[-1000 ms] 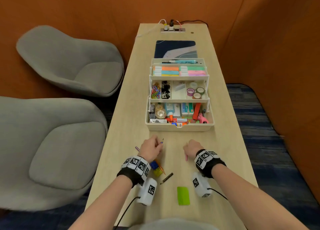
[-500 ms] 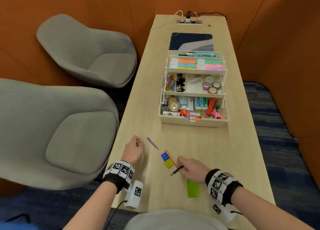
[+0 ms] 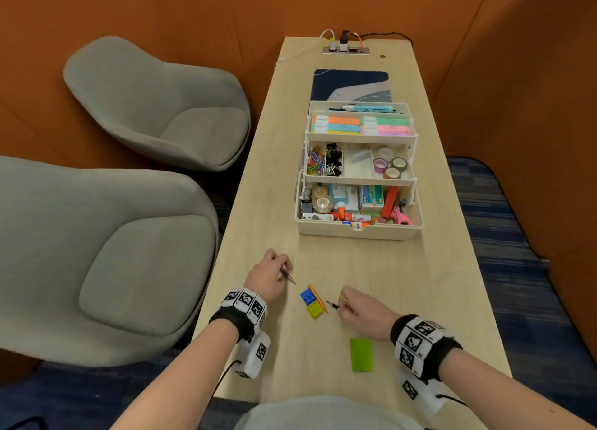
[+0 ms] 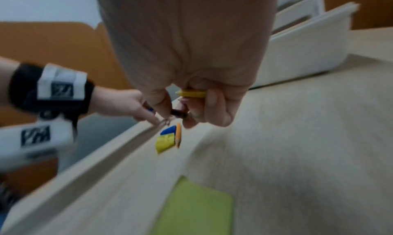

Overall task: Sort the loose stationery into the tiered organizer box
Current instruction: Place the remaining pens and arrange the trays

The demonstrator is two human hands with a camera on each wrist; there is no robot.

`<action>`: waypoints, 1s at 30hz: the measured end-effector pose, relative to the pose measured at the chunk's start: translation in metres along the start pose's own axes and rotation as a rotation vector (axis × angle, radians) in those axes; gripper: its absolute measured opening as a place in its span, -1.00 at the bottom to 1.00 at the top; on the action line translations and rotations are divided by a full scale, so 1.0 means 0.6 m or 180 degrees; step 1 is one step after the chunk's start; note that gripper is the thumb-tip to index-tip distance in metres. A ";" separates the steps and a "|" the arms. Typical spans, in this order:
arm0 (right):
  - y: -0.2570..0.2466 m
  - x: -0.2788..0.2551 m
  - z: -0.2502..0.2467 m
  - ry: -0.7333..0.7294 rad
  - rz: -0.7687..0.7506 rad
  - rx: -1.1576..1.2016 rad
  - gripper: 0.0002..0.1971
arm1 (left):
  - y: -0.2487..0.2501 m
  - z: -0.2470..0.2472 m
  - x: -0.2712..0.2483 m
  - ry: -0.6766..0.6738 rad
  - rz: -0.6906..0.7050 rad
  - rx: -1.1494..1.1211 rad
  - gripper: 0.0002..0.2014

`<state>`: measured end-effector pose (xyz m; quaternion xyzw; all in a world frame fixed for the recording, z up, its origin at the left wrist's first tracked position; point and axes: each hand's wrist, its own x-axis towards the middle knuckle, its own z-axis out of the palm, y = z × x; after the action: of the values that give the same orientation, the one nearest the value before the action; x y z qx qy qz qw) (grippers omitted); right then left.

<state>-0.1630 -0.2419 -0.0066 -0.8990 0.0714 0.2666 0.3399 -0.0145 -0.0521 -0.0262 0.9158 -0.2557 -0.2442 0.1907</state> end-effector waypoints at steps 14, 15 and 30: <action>-0.031 0.061 0.004 0.0264 0.0955 0.1614 -0.89 | 0.000 -0.015 0.011 0.0036 0.0094 -0.0363 -0.90; -0.033 0.062 0.008 0.0235 0.0866 0.1179 -0.90 | 0.004 -0.016 0.007 0.0082 0.0017 -0.0575 -0.87; -0.042 0.064 0.014 0.0123 0.0975 -0.0449 -0.72 | 0.086 -0.037 0.019 -0.0129 -0.0664 -0.2514 -0.80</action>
<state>-0.1260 -0.2154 -0.0177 -0.9042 0.1953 0.3023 0.2300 -0.0133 -0.0947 0.0122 0.7882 -0.0517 -0.3596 0.4968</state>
